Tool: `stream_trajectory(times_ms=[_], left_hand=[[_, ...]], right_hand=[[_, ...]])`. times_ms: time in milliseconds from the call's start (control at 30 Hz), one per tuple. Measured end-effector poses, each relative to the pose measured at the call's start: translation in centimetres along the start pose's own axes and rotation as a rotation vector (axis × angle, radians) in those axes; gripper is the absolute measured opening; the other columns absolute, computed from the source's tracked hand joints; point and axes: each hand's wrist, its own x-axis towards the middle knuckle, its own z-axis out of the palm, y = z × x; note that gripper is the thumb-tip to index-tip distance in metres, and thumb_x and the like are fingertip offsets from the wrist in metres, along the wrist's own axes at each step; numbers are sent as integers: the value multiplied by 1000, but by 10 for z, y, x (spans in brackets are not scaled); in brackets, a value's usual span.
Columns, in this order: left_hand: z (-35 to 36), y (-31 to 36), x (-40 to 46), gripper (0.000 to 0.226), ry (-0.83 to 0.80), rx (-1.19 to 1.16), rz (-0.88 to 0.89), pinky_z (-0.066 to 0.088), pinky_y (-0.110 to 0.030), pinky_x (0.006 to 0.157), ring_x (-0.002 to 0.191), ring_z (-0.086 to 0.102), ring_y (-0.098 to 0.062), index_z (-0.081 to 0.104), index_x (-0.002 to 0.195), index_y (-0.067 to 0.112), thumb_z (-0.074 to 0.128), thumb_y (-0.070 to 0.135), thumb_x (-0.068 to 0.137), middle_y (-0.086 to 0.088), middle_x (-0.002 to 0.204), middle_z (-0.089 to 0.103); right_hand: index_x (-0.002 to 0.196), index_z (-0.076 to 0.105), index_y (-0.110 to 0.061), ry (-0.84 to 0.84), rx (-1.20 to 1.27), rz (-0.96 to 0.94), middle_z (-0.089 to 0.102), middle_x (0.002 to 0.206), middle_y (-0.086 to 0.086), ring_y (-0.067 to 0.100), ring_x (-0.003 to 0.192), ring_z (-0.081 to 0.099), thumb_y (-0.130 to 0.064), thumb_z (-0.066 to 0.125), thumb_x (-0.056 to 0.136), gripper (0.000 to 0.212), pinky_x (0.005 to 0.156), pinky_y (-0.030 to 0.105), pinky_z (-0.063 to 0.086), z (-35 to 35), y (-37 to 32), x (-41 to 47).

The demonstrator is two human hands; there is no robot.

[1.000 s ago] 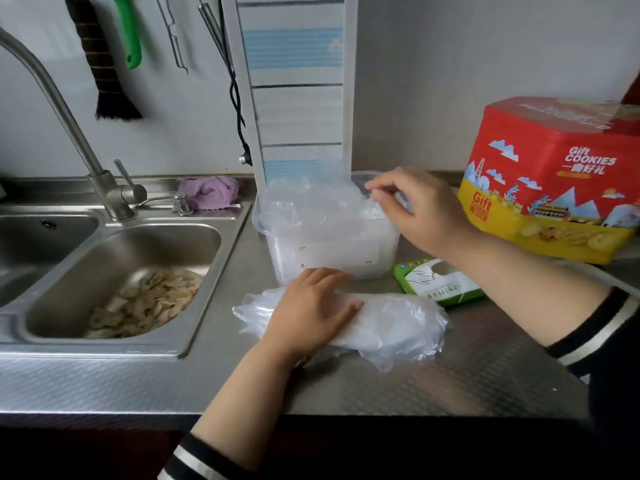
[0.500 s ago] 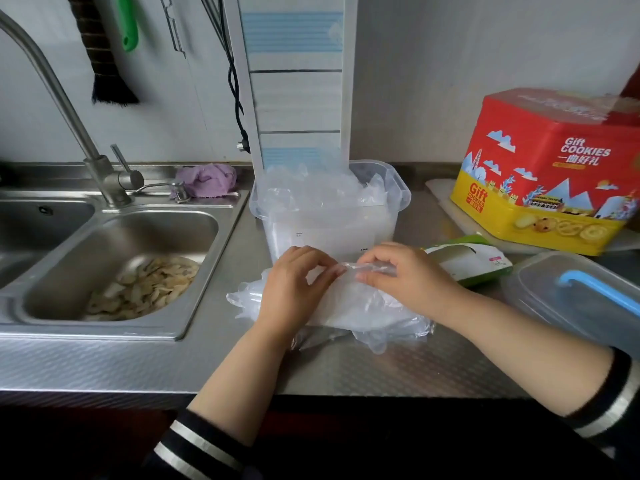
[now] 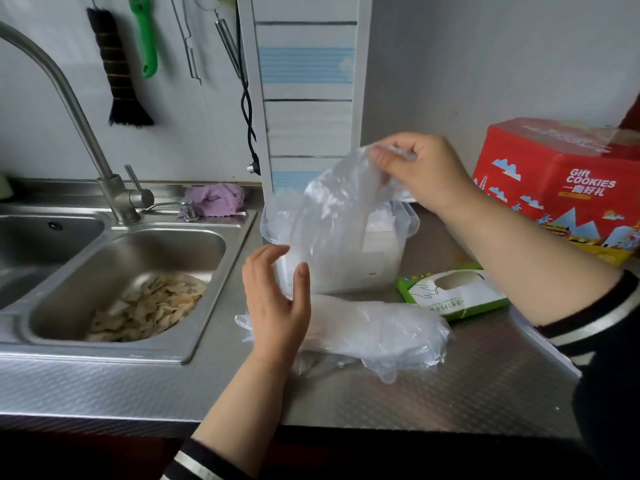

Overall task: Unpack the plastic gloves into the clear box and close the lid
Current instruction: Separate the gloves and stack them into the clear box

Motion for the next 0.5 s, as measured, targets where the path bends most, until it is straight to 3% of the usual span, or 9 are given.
stream_trajectory(times_ms=[100,200,334,400,500], left_hand=[[1,-2,0,29,-33,20,-12,44,-42,92,109,50,-19,51,117,14,52,31,94,3,116,50],[2,-4,0,30,-53,20,-27,44,-41,92,110,49,-15,53,116,12,52,32,93,6,116,48],[3,-6,-1,28,-69,14,-33,45,-40,92,112,48,-14,53,116,15,52,32,93,6,116,48],[3,-6,-2,27,-89,20,-45,45,-39,93,112,48,-14,53,115,17,51,34,93,7,116,48],[3,-5,-1,27,-123,35,-54,44,-34,91,111,47,-11,55,113,18,50,37,93,11,113,47]], right_hand=[[99,72,-15,85,1,34,70,92,0,-4,76,60,-21,63,93,13,78,14,46,6,12,20],[103,71,-10,112,-9,105,68,94,-1,7,83,60,-20,62,93,17,76,18,47,18,28,31],[96,70,-8,74,-8,240,62,72,3,7,56,55,-14,60,94,11,53,17,46,37,50,32],[94,68,-12,34,-80,293,59,69,2,9,52,53,-12,57,94,11,48,18,44,41,61,30],[108,65,-17,-113,-269,276,64,99,4,13,67,56,-11,58,93,18,55,19,43,44,73,29]])
